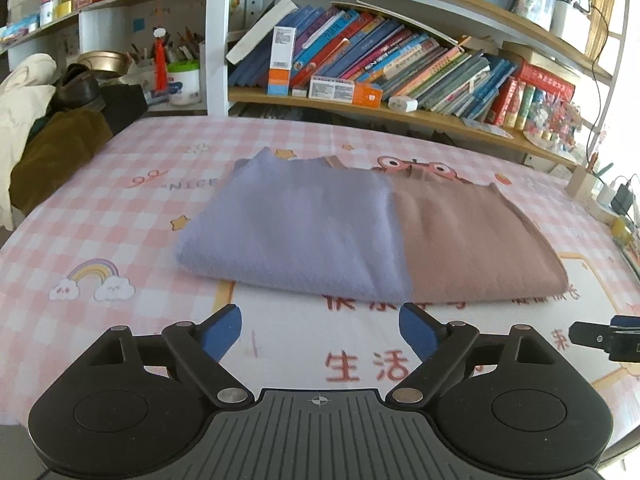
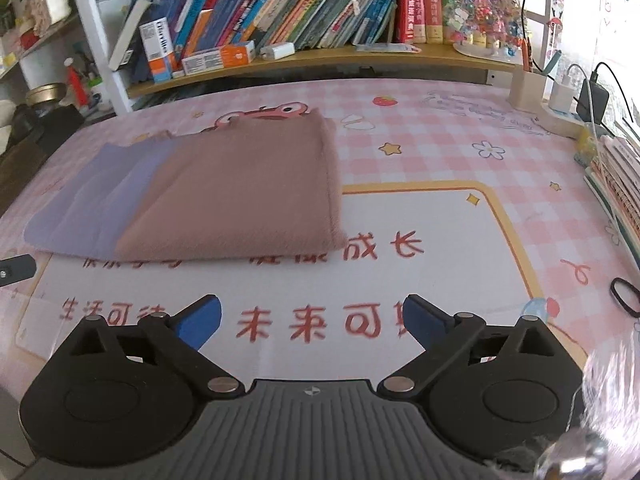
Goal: Fold clothes
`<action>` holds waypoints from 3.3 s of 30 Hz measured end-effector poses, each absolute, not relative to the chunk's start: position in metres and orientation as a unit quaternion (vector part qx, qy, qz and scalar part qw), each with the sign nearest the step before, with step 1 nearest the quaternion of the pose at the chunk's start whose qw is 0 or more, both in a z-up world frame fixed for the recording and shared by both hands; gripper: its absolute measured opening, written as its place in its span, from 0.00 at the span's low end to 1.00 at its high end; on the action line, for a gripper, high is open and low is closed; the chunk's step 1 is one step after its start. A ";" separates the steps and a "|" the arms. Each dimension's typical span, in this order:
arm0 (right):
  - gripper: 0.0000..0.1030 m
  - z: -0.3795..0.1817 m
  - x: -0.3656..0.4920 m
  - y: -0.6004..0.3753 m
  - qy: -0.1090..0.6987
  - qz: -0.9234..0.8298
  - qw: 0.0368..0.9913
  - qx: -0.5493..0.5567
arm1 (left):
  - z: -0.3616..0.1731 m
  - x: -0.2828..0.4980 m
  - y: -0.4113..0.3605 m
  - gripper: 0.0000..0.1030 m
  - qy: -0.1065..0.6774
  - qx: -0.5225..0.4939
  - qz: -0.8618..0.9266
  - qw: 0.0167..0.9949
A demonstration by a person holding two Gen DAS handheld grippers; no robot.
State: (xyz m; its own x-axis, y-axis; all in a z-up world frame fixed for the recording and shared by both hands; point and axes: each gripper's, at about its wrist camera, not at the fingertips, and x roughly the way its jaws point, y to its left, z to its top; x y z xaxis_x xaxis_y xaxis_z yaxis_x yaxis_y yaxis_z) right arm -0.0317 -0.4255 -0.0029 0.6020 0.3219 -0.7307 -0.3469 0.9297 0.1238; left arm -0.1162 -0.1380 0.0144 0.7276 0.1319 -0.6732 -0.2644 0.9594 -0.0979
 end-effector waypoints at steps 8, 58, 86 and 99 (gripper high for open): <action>0.96 -0.002 -0.050 -0.424 0.398 0.203 0.894 -0.022 | 0.012 -0.129 -0.152 0.87 0.365 -0.093 0.109 0.920; 0.97 -0.014 -0.014 -0.364 0.418 0.159 0.893 -0.046 | -0.041 -0.089 -0.019 0.61 0.353 -0.409 0.125 0.832; 0.68 -0.001 0.032 -0.355 0.433 0.090 0.896 0.042 | -0.052 -0.095 0.083 0.06 0.255 -0.504 0.204 0.800; 0.15 -0.014 0.037 -0.325 0.467 0.152 0.871 0.022 | -0.088 -0.087 0.098 0.32 0.251 -0.594 0.157 0.748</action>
